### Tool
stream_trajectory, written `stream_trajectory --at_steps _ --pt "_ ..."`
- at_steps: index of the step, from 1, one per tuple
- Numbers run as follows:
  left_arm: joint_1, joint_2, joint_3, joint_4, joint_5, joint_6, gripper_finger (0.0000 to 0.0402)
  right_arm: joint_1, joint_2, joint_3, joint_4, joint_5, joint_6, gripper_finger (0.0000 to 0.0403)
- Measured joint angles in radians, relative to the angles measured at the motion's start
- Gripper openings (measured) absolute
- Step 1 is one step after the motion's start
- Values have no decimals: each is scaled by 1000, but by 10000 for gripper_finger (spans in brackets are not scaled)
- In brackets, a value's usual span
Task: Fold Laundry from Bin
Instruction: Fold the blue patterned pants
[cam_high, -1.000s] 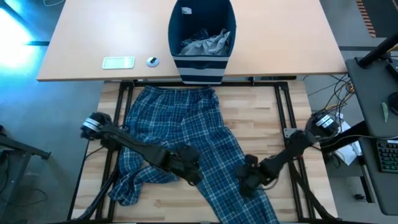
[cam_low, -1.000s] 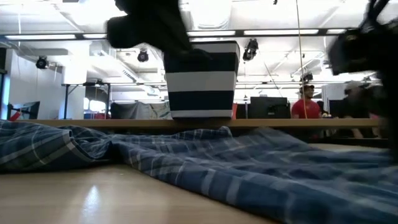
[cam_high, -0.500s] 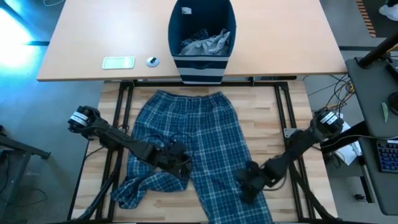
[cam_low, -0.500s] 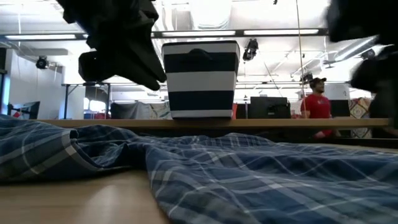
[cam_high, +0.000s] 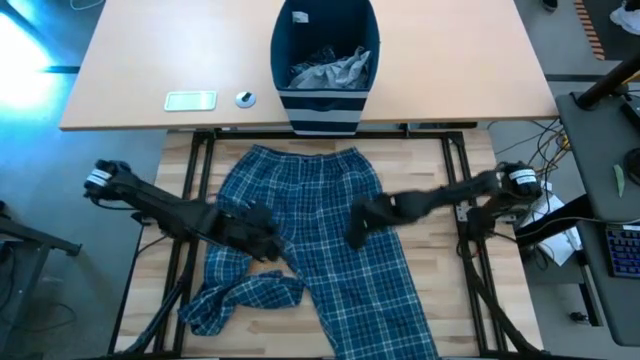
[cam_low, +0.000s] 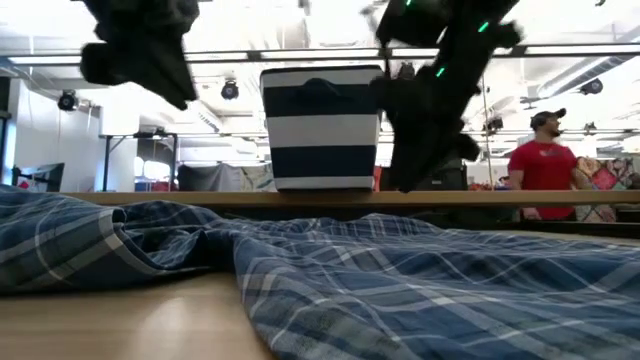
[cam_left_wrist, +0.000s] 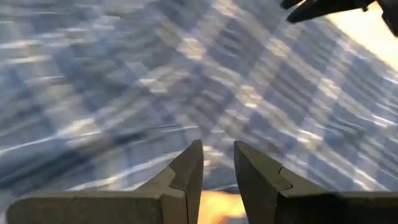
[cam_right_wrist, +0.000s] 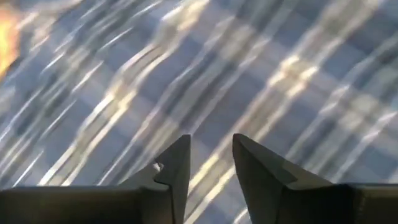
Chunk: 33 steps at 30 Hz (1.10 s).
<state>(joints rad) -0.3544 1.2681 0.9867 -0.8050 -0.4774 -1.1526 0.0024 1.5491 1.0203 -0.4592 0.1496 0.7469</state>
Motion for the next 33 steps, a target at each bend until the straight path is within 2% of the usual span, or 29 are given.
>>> stream_trajectory --at_steps 4,8,17,22,29,33 --pt "61 -63 -2 -165 38 2 76 -152 1 0 44 10 -22 145" --pt "155 -87 -2 -252 50 18 80 -262 9 -2 119 7 -28 158" --pt "422 -43 -3 -245 79 73 117 -388 163 -2 214 -1 -116 165" --pt "535 -21 -3 -212 125 123 143 -450 222 -2 188 55 -221 163" --pt "602 -12 -4 -144 129 123 161 -661 197 -2 105 60 -370 162" --pt "603 15 -4 -108 126 164 164 -732 140 -4 48 61 -456 162"
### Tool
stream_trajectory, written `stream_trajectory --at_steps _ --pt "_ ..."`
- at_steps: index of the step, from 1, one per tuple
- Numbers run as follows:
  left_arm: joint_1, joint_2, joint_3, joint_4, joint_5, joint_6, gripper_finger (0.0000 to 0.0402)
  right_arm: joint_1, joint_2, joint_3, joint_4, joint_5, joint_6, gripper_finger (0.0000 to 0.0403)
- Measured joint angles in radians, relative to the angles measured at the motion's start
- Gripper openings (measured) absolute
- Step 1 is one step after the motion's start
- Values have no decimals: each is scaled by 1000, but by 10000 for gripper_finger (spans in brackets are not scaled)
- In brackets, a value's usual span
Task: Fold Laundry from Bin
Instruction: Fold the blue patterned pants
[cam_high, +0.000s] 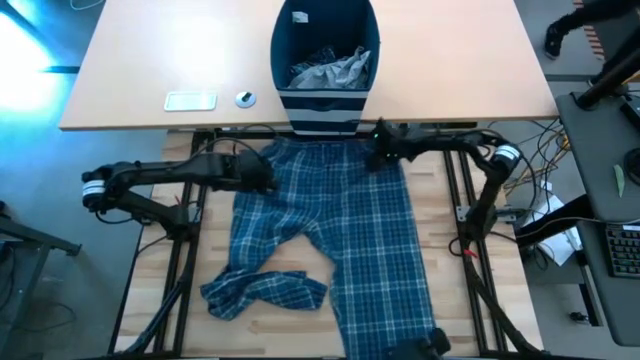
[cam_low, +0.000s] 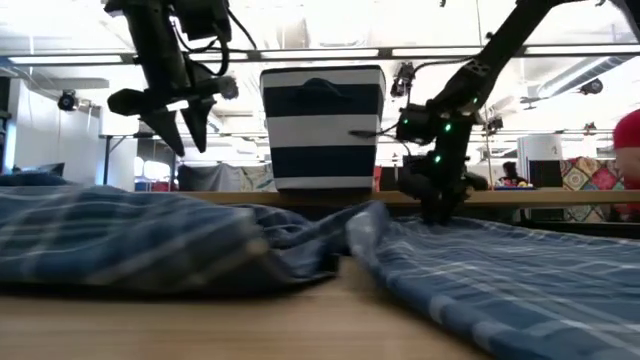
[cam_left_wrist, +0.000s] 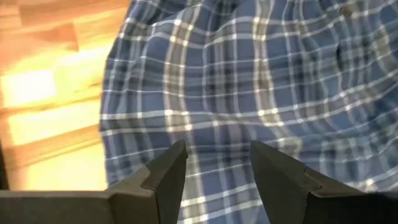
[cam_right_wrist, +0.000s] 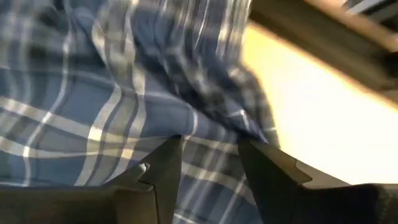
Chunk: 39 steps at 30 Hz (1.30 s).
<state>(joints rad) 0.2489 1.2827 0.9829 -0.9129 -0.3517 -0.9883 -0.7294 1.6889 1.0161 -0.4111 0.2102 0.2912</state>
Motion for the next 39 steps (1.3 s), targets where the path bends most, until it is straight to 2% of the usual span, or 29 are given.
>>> stream_trajectory --at_steps 5,10,13,17,20,24,28,31,36,39 --pt "-59 -4 0 19 108 163 165 43 -120 -13 -37 -41 -15 162" --pt "-281 -29 0 79 214 358 165 209 -231 -19 -32 -60 -4 162" --pt "-438 -25 -11 151 290 424 165 329 -275 -19 -28 -54 66 162" --pt "-614 8 -74 322 286 457 165 482 -305 -20 -30 -52 177 162" --pt "-688 55 -148 530 287 422 165 606 -320 -20 -31 -51 268 162" --pt "-696 150 -232 742 284 349 165 830 -332 -20 -15 -34 429 162" --pt "-678 242 -243 814 257 367 165 1073 -328 -12 -10 94 613 162" --pt "-678 310 -215 821 262 403 165 1214 -325 -11 -12 208 779 162" --pt "-681 439 -120 741 290 418 156 1372 -325 -11 -45 388 949 162" --pt "-690 487 -39 707 307 420 117 1403 -325 -11 -76 419 977 162"
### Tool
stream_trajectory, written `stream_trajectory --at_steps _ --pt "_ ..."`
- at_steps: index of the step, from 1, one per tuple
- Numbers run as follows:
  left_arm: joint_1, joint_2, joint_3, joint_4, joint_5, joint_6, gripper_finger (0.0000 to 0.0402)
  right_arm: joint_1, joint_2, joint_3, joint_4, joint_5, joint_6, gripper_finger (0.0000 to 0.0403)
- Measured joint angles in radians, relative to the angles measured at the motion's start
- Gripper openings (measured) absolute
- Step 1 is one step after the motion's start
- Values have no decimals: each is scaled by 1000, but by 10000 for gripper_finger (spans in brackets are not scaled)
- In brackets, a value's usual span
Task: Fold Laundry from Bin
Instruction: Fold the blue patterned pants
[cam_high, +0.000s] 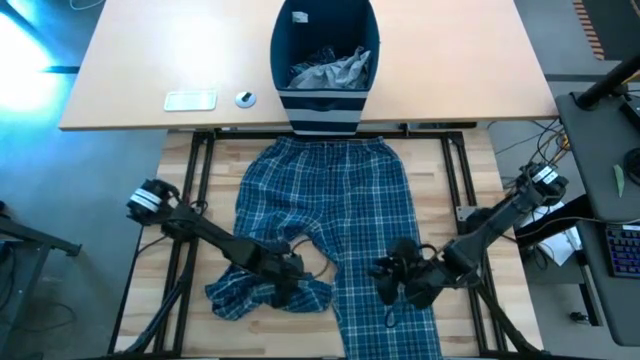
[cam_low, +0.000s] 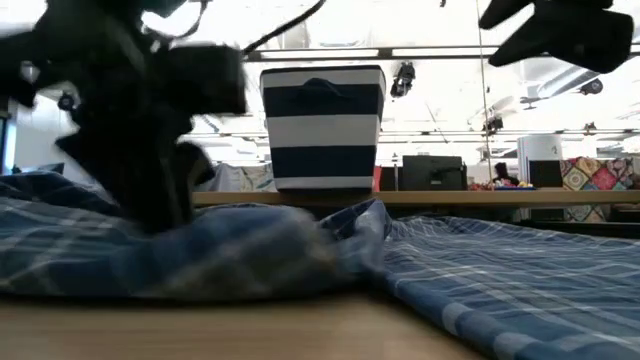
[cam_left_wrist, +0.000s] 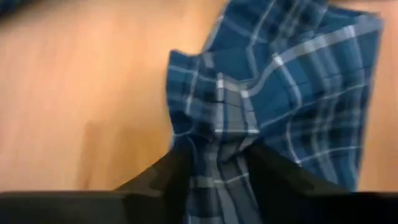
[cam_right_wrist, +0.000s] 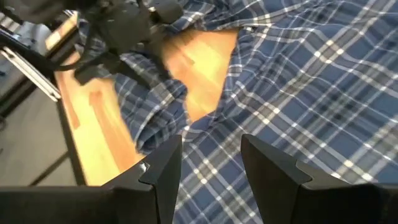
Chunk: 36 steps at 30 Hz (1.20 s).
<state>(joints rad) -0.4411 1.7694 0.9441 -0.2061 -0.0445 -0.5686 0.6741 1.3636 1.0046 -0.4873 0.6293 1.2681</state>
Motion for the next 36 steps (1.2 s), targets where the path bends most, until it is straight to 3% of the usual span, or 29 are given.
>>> stream_trajectory --at_steps 3,5,10,15,22,27,31,36 --pt "-4 27 81 -42 46 0 39 9 0 0 -18 -2 -4 162" --pt "-5 30 122 -72 65 -25 12 9 0 0 -17 -5 -20 162" --pt "-40 11 242 -205 63 -97 2 9 0 0 -17 -9 -117 162" --pt "-167 -28 361 -239 137 -215 0 9 1 0 -31 -56 -215 162" --pt "-459 -30 466 -218 185 -696 0 8 1 -3 -32 -60 -341 162" --pt "-672 -17 479 -93 85 -1081 0 1 1 -4 -32 -52 -399 162" --pt "-785 15 473 -38 10 -1302 0 -12 1 -6 -33 -51 -427 162" --pt "-877 61 451 -40 12 -1493 9 -43 1 -6 -33 -50 -455 162"
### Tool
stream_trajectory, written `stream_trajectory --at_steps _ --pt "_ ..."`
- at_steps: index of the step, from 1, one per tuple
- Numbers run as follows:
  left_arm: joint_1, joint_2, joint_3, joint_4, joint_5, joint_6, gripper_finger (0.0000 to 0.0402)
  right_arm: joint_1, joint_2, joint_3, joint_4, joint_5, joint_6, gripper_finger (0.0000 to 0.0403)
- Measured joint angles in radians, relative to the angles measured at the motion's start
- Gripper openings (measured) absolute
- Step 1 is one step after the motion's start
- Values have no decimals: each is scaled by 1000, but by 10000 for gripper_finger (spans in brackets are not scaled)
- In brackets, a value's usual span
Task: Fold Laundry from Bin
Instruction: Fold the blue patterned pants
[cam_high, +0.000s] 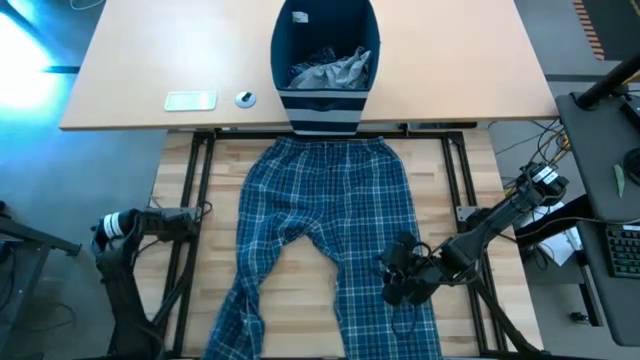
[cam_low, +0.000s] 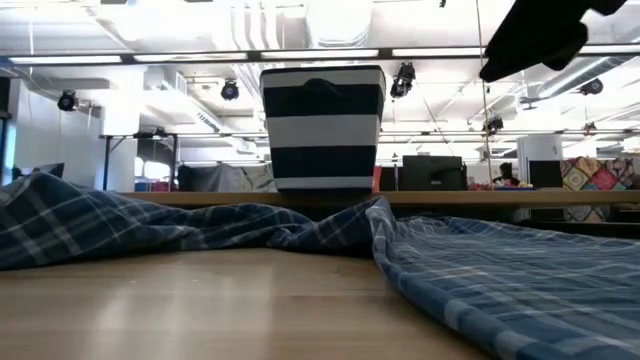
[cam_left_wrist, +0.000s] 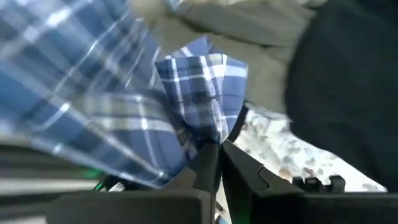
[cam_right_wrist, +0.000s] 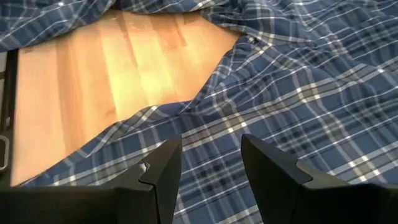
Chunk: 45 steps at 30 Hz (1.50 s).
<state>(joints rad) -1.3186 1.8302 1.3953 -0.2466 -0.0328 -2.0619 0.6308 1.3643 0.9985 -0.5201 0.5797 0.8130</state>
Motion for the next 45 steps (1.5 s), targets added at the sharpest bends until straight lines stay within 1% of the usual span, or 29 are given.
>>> stream_trajectory --at_steps 2,4,7,12,14,16,21,26,27,29,31,34,38,42,45 --pt "-26 10 -17 -1 17 -72 25 -14 0 0 0 0 -3 162" --pt "-41 11 -29 2 6 -118 47 -25 0 0 -1 0 -5 162" --pt "-47 7 -31 -20 -12 -127 88 -39 0 -1 0 0 -11 162" --pt "-5 -8 -32 -134 -97 -14 157 -49 0 -1 0 -1 -9 162" --pt "30 -6 -31 -204 -112 57 177 -49 0 -1 0 -2 1 162" --pt "67 13 -32 -238 -125 109 188 -49 0 -2 0 -4 7 162" --pt "129 41 -32 -309 -234 129 190 -49 0 -2 0 -4 23 162" --pt "184 55 -33 -420 -342 41 182 -49 0 -2 0 -10 25 162" --pt "193 55 -33 -430 -369 18 181 -49 0 -2 0 -11 25 162" --pt "212 55 -33 -443 -393 -8 180 -49 0 -2 0 -11 26 162" --pt "236 57 -33 -458 -388 -16 180 -49 0 -2 0 -11 31 162" --pt "271 76 -33 -506 -335 -36 180 -49 0 -2 0 -12 56 162" --pt "299 93 -33 -522 -305 -104 180 -49 0 -2 0 -23 67 162" --pt "319 102 -33 -548 -207 -121 180 -48 0 -2 0 -39 69 162" --pt "318 101 -33 -577 -180 -123 180 -49 0 -2 0 -38 66 162"
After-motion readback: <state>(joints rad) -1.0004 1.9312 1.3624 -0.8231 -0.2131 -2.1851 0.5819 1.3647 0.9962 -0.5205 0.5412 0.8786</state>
